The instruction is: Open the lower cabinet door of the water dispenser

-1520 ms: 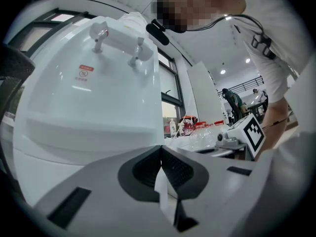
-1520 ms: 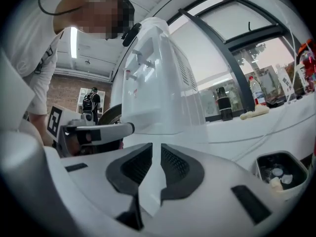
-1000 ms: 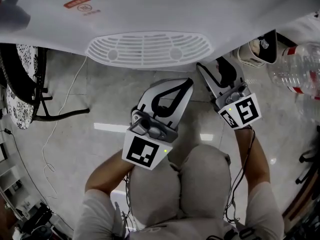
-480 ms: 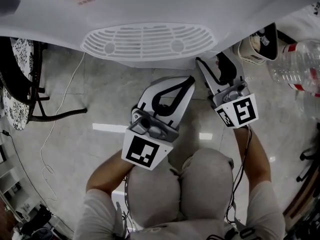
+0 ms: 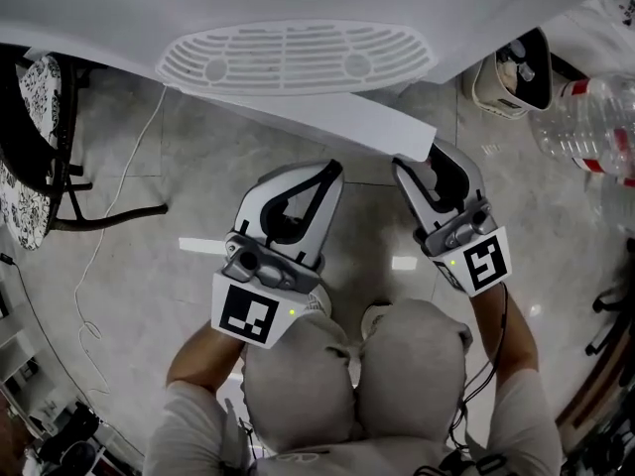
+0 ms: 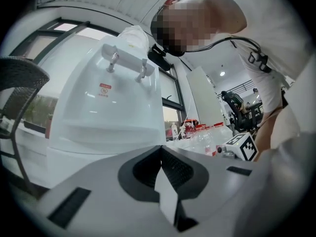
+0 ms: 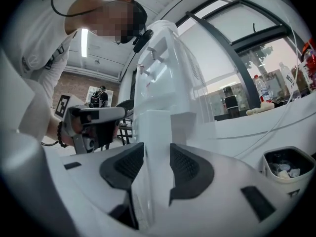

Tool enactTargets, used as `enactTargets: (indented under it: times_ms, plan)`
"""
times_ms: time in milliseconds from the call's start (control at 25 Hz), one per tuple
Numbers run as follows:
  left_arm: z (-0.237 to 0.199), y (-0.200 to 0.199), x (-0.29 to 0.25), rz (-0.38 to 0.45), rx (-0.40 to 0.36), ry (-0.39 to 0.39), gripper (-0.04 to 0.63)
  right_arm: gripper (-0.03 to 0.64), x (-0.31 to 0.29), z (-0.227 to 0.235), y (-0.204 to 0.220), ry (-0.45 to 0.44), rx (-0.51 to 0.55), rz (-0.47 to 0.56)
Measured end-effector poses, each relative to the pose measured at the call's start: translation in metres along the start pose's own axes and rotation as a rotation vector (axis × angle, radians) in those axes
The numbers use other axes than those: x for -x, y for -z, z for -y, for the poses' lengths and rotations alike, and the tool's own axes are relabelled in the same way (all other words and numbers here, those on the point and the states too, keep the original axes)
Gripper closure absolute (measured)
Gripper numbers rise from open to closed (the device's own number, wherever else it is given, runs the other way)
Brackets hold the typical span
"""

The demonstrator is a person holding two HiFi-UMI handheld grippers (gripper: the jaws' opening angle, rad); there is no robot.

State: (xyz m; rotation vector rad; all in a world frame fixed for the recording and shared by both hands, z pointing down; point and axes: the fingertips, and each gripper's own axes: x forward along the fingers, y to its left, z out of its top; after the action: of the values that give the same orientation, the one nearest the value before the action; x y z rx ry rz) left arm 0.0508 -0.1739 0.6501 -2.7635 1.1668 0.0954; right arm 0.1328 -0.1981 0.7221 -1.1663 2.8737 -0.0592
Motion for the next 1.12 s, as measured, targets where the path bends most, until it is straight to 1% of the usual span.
enactTargets:
  times_ms: [160, 240, 400, 560, 720, 800, 880, 1120]
  plan:
    - [-0.003, 0.007, 0.026, -0.03, -0.01, -0.053, 0.594, 0.441, 0.011, -0.025, 0.001, -0.052, -0.026, -0.008]
    - [-0.002, 0.009, 0.037, -0.042, -0.021, -0.066, 0.594, 0.442, 0.016, -0.037, -0.001, -0.083, -0.035, -0.006]
    - [-0.003, 0.011, 0.059, -0.06, -0.04, -0.095, 0.594, 0.443, 0.023, -0.062, 0.001, -0.149, -0.036, -0.037]
    - [-0.005, 0.008, 0.075, -0.064, -0.028, -0.142, 0.594, 0.475, 0.028, -0.081, 0.001, -0.203, -0.031, -0.041]
    - [-0.009, 0.004, 0.091, -0.076, -0.03, -0.184, 0.594, 0.524, 0.031, -0.098, 0.002, -0.249, -0.057, -0.034]
    - [-0.014, -0.001, 0.103, -0.086, -0.035, -0.209, 0.594, 0.56, 0.029, -0.113, 0.002, -0.296, -0.068, -0.034]
    - [-0.018, -0.007, 0.112, -0.09, -0.048, -0.228, 0.594, 0.581, 0.027, -0.131, 0.003, -0.355, -0.075, -0.036]
    - [-0.026, -0.021, 0.131, -0.087, -0.082, -0.275, 0.594, 0.597, 0.018, -0.178, 0.006, -0.543, -0.07, -0.051]
